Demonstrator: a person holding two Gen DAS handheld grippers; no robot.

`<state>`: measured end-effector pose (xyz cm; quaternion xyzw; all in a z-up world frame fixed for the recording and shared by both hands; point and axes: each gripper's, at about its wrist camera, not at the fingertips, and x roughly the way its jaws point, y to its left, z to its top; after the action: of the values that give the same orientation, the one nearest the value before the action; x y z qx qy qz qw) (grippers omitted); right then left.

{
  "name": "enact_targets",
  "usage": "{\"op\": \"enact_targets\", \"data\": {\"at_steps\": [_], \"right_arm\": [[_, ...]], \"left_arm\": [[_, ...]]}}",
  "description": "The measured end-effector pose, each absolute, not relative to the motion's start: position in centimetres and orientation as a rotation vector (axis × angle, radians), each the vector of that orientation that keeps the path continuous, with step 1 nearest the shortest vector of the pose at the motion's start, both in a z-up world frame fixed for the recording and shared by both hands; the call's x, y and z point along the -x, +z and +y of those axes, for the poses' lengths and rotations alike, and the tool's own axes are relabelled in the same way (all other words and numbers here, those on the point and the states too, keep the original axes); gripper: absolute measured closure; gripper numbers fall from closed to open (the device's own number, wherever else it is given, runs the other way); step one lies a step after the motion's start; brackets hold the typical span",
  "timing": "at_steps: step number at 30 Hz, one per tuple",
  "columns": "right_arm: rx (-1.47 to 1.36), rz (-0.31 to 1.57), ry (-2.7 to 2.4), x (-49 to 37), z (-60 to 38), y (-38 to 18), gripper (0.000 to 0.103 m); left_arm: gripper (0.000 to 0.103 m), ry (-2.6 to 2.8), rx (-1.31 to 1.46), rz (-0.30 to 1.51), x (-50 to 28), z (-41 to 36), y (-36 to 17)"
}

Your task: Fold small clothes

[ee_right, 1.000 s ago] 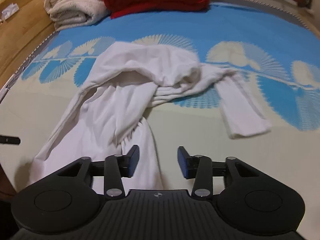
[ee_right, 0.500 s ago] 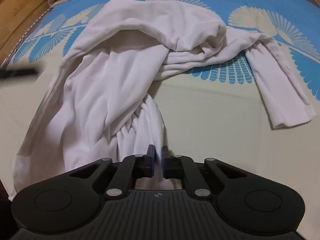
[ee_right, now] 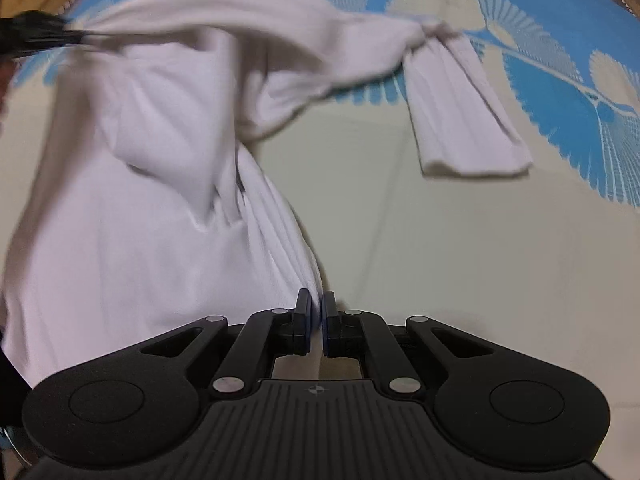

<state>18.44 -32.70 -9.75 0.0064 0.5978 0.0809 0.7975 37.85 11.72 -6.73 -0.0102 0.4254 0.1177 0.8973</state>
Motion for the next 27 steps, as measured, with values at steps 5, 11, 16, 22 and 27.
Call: {"op": "enact_targets", "data": {"at_steps": [5, 11, 16, 22, 27], "right_arm": [[0.068, 1.364, 0.188, -18.1, -32.4, -11.4, 0.098], [0.004, 1.314, 0.171, -20.2, -32.9, -9.8, 0.085], [-0.178, 1.087, 0.084, -23.1, -34.0, -6.9, 0.065], [-0.306, 1.033, -0.020, -28.9, -33.7, -10.2, 0.058], [-0.308, 1.004, -0.128, -32.3, -32.8, -13.3, 0.057]], "left_arm": [[0.100, 0.690, 0.246, 1.014, -36.2, 26.7, -8.7], [0.053, 0.270, 0.265, 0.897, -35.8, 23.0, -5.8], [0.046, -0.278, 0.073, 0.847, -34.7, 11.5, -4.9], [0.049, -0.531, -0.211, 0.874, -32.1, 2.1, -7.6], [0.099, -0.480, -0.266, 0.886, -33.2, 3.6, -7.5]]}}
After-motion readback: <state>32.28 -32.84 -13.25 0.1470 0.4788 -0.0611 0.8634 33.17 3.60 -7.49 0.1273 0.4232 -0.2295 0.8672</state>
